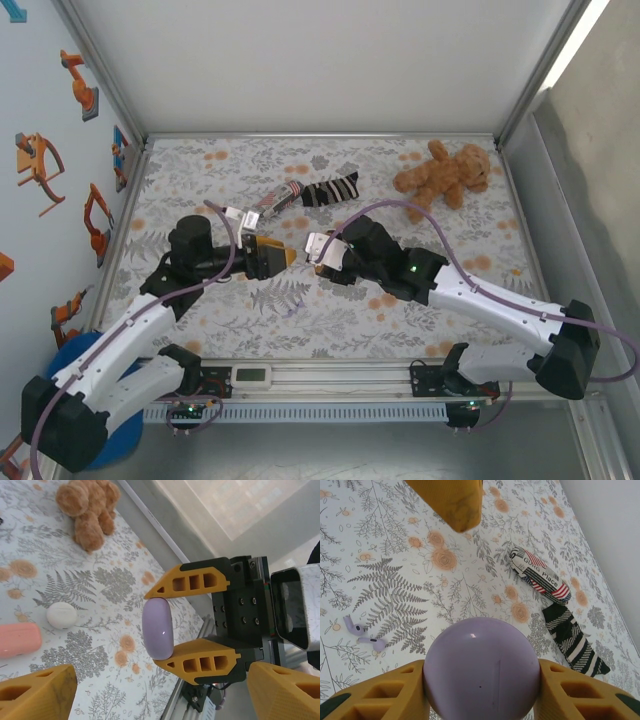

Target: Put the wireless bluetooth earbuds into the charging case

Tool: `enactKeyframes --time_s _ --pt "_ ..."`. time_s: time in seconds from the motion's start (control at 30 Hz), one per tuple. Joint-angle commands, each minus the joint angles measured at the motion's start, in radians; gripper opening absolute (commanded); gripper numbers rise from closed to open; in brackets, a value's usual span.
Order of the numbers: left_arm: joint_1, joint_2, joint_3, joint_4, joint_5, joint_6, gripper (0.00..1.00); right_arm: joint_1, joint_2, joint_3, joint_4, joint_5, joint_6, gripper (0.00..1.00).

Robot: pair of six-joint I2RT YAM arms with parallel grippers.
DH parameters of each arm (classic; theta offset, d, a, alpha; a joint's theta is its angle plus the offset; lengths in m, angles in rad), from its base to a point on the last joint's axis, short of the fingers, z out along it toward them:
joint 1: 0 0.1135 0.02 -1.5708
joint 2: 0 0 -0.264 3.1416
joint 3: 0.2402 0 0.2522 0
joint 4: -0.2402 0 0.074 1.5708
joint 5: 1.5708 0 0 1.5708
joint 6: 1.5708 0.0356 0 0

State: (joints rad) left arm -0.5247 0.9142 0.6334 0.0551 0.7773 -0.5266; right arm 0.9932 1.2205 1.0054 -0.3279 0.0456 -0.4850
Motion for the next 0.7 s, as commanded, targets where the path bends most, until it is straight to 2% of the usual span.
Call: enactKeyframes --time_s 0.0,0.2,0.43,0.67 --pt "-0.033 0.041 0.051 0.027 0.036 0.041 0.86 -0.001 -0.024 0.035 0.001 0.022 -0.026 0.47" --pt "-0.078 0.131 0.093 0.026 0.056 0.065 0.79 0.002 -0.032 0.035 0.006 0.020 -0.029 0.47" --pt "-0.103 0.206 0.112 0.072 0.086 0.056 0.66 0.011 -0.035 0.027 0.020 0.032 -0.029 0.47" --pt "-0.118 0.252 0.112 0.110 0.095 0.047 0.57 0.020 -0.038 0.024 0.030 0.038 -0.026 0.47"
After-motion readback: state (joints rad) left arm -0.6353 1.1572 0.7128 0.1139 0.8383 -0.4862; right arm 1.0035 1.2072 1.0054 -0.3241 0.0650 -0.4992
